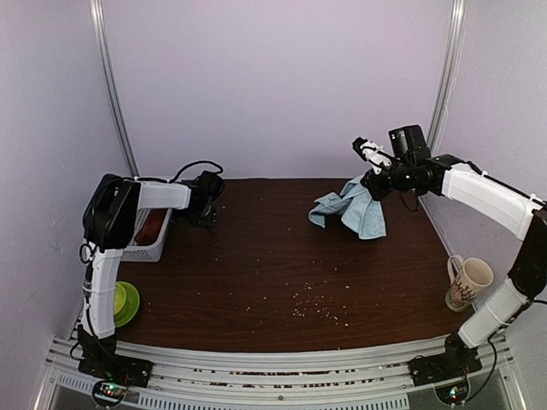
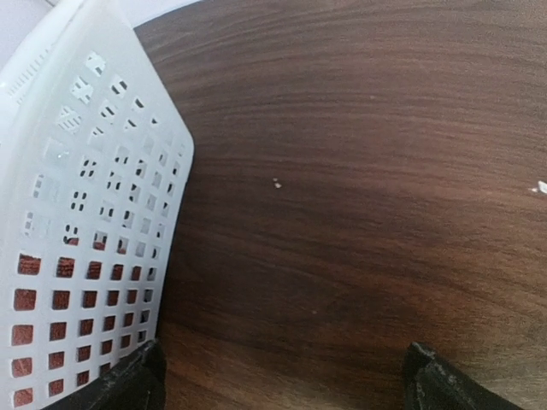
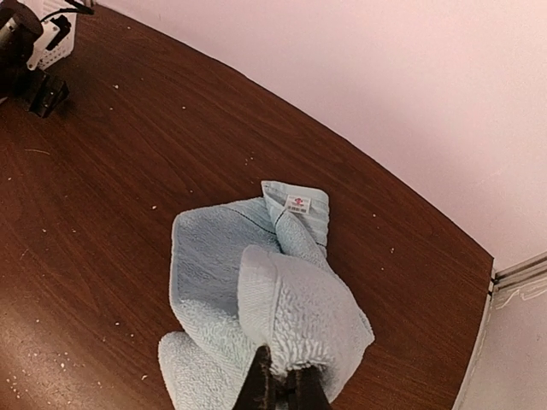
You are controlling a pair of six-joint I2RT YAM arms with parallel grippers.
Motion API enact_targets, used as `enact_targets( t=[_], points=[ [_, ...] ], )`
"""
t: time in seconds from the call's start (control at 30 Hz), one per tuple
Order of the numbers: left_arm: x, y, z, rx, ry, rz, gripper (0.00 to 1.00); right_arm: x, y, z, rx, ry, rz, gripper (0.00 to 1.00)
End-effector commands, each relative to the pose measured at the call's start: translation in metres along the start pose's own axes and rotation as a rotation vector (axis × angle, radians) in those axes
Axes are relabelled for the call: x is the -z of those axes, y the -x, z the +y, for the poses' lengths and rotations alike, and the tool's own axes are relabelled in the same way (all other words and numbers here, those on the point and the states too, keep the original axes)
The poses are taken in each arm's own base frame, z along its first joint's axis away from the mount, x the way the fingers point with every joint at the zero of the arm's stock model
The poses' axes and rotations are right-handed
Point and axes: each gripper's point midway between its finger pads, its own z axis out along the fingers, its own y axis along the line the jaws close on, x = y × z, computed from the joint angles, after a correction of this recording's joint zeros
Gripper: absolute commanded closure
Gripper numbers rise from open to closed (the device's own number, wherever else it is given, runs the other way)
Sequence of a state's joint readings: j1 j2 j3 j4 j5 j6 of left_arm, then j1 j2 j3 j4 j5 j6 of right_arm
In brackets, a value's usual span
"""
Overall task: Roll the towels
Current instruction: Move the bin to the corner of the board, then move the towel to the center of the board.
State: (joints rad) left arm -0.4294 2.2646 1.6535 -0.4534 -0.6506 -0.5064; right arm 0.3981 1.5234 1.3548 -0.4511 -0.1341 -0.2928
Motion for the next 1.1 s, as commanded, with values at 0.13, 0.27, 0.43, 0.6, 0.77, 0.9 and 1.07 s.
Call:
enact_targets(
  t=[0.13,0.27,0.43,0.6,0.77,0.9,1.07],
  points=[
    [0.031,0.026,-0.019,-0.007,-0.16,-0.098,0.02,0.028,0.014,0.032,0.109,0.1,-0.048,1.0],
    [0.074,0.033,-0.077,-0.14,-0.346,-0.209,0.02,0.033,0.007,0.028,0.127,0.063,-0.029,1.0],
    [0.138,0.012,-0.153,-0.367,-0.561,-0.346,0.02,0.031,-0.007,0.016,0.126,-0.023,-0.011,1.0],
    [0.178,-0.026,-0.198,-0.432,-0.849,-0.366,0.02,0.022,-0.018,0.0,0.115,-0.12,0.023,1.0],
    [0.195,-0.047,-0.216,-0.399,-1.003,-0.35,0.02,0.011,-0.029,-0.012,0.097,-0.192,0.061,1.0],
    [0.199,-0.053,-0.227,-0.347,-1.033,-0.342,0.02,0.003,-0.037,-0.024,0.069,-0.249,0.086,1.0],
    [0.215,-0.062,-0.25,-0.33,-1.146,-0.338,0.02,-0.008,-0.05,-0.042,0.033,-0.314,0.131,1.0]
  ],
)
